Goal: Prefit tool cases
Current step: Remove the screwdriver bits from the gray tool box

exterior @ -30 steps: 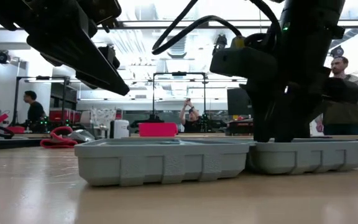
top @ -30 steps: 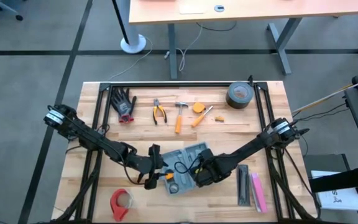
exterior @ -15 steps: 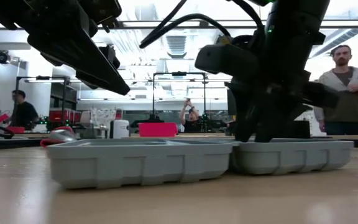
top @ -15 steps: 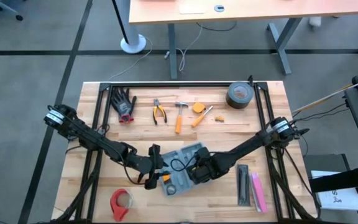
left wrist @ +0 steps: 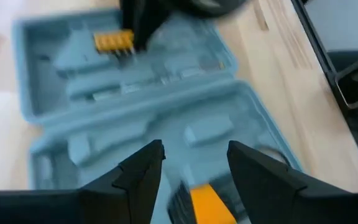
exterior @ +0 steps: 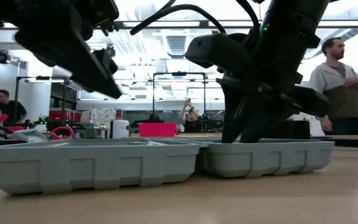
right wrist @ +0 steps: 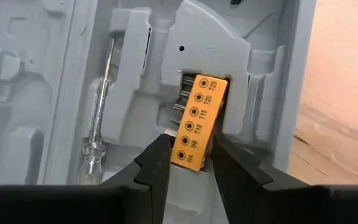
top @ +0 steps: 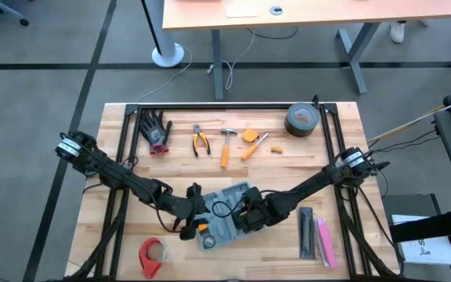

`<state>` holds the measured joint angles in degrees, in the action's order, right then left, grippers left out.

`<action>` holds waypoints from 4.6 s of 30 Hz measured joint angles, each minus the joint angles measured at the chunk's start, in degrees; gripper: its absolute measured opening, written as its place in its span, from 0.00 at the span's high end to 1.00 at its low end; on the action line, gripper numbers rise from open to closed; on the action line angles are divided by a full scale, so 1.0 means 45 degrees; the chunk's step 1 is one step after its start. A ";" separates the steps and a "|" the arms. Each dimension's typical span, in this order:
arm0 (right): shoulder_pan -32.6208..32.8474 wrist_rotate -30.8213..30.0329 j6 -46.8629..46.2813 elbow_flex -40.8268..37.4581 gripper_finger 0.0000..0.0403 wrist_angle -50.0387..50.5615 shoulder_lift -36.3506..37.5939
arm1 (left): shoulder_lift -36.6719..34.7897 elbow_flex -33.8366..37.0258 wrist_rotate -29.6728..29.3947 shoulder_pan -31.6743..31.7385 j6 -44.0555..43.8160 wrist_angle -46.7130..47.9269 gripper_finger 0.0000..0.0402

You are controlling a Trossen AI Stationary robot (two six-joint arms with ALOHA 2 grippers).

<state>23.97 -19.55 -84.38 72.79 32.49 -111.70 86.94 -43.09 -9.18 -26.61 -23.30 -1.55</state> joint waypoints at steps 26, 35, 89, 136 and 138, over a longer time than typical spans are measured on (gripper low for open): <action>0.0000 0.0053 0.0228 -0.0131 0.75 -0.0019 0.0000 | 0.1511 -0.0005 -0.0266 0.0639 -0.1646 0.1719 0.54; -0.0029 0.0633 0.0201 -0.0175 0.73 -0.0382 -0.0038 | 0.1511 -0.0010 -0.0211 0.0690 -0.1701 0.1826 0.54; 0.0310 0.1690 -0.0443 0.0695 0.75 -0.1662 0.0141 | 0.1530 0.0000 -0.0157 0.0690 -0.2282 0.1380 0.52; 0.0335 0.3011 0.1280 0.0826 0.86 0.1864 -0.0394 | 0.1423 -0.1619 0.0950 0.0675 -0.1750 0.4228 0.52; 0.0323 0.2856 0.1591 0.0826 0.86 0.2492 -0.0364 | 0.1423 -0.1653 0.0950 0.0675 -0.1750 0.4223 0.52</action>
<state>25.42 -6.70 -77.22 76.51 43.71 -113.34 93.34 -50.53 -4.91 -23.57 -31.18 17.45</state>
